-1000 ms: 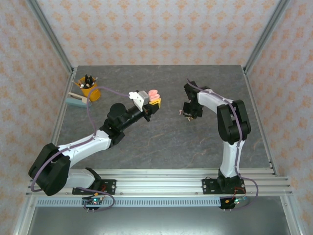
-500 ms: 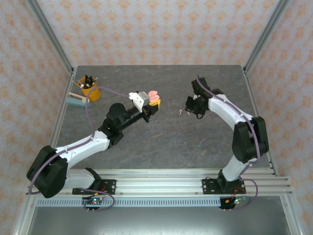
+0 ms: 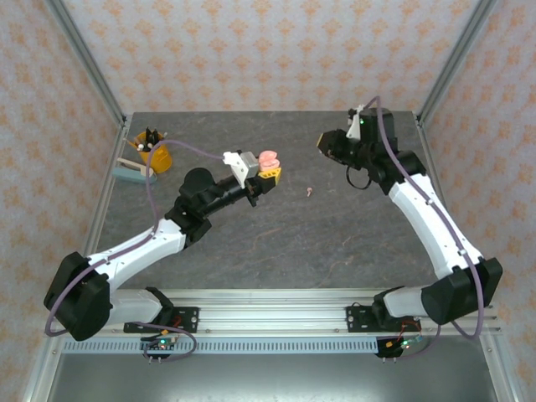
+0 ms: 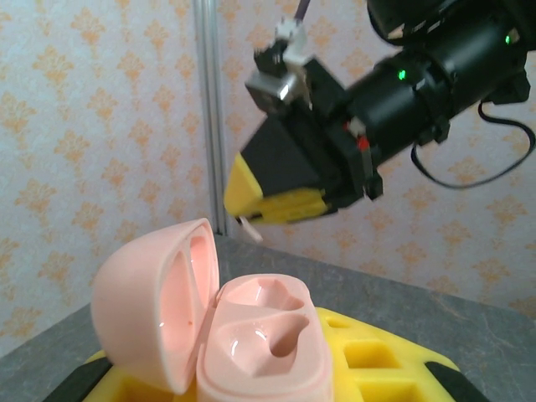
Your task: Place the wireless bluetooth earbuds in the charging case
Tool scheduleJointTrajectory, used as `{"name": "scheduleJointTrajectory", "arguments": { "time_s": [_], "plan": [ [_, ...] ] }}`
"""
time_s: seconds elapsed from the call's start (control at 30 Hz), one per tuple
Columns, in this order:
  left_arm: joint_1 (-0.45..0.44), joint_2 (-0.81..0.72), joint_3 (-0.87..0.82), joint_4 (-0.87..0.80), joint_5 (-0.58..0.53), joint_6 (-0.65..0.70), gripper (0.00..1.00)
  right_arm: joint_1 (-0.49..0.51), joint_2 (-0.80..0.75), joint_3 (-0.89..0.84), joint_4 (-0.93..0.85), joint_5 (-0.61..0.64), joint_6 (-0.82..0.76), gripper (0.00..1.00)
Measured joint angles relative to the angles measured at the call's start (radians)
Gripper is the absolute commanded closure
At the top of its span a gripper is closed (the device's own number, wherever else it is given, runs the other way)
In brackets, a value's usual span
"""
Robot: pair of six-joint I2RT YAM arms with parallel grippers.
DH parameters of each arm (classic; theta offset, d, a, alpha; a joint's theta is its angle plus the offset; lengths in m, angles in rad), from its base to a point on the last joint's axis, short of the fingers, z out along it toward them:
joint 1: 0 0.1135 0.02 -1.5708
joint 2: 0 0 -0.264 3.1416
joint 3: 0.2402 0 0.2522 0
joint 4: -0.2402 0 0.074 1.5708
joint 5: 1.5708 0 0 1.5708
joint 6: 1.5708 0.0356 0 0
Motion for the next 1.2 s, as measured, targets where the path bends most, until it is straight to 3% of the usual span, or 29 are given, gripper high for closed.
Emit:
{"name": "scheduleJointTrajectory", "arguments": {
  "time_s": [0.33, 0.53, 1.2],
  "plan": [
    [0.000, 0.019, 0.078, -0.024, 0.053, 0.018, 1.00, 0.003, -0.043, 0.028, 0.226, -0.167, 0.108, 0.81],
    [0.000, 0.060, 0.097, -0.013, 0.053, 0.014, 1.00, 0.018, -0.079, -0.057, 0.416, -0.240, 0.166, 0.81],
    [0.000, 0.130, 0.145, 0.048, -0.023, -0.004, 1.00, 0.118, -0.086, -0.201, 0.651, -0.276, 0.309, 0.81]
  ]
}}
